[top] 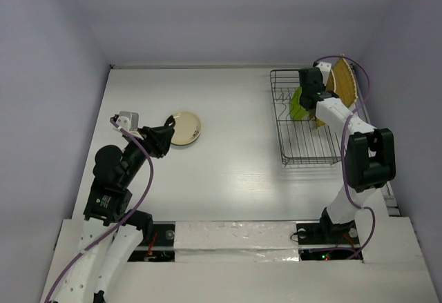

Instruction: Unload the plates from the dish rack

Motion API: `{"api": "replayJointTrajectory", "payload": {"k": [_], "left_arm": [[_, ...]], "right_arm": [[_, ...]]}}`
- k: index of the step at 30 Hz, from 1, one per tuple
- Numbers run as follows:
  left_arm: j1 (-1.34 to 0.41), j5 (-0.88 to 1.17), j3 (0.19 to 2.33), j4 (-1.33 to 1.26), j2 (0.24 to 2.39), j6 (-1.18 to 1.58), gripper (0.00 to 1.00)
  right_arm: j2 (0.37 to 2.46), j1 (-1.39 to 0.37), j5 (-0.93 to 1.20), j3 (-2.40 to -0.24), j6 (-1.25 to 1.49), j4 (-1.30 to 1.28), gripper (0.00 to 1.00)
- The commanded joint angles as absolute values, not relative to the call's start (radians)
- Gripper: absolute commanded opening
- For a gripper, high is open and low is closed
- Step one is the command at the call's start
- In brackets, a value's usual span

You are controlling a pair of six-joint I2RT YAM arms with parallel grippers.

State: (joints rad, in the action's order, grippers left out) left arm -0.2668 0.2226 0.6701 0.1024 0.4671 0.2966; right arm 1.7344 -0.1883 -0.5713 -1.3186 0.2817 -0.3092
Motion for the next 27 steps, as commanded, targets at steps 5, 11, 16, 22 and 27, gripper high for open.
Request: {"api": "replayJointTrajectory", "payload": {"k": [5, 11, 16, 22, 27], "left_arm": [[-0.268, 0.229, 0.706, 0.06, 0.46, 0.293, 0.35], [-0.268, 0.229, 0.704, 0.058, 0.459, 0.295, 0.35], [-0.268, 0.225, 0.706, 0.06, 0.457, 0.295, 0.35], [-0.268, 0.224, 0.706, 0.06, 0.459, 0.295, 0.35], [-0.268, 0.225, 0.707, 0.06, 0.457, 0.295, 0.35]], "right_arm": [[1.672, -0.183, -0.623, -1.355, 0.261, -0.298, 0.04], [1.594, -0.183, -0.649, -1.377, 0.219, -0.313, 0.03], [1.545, -0.201, -0.672, -1.414, 0.19, -0.342, 0.03], [1.491, -0.251, -0.69, -1.448, 0.187, -0.382, 0.0], [1.408, -0.304, -0.55, -1.448, 0.21, -0.364, 0.0]]}}
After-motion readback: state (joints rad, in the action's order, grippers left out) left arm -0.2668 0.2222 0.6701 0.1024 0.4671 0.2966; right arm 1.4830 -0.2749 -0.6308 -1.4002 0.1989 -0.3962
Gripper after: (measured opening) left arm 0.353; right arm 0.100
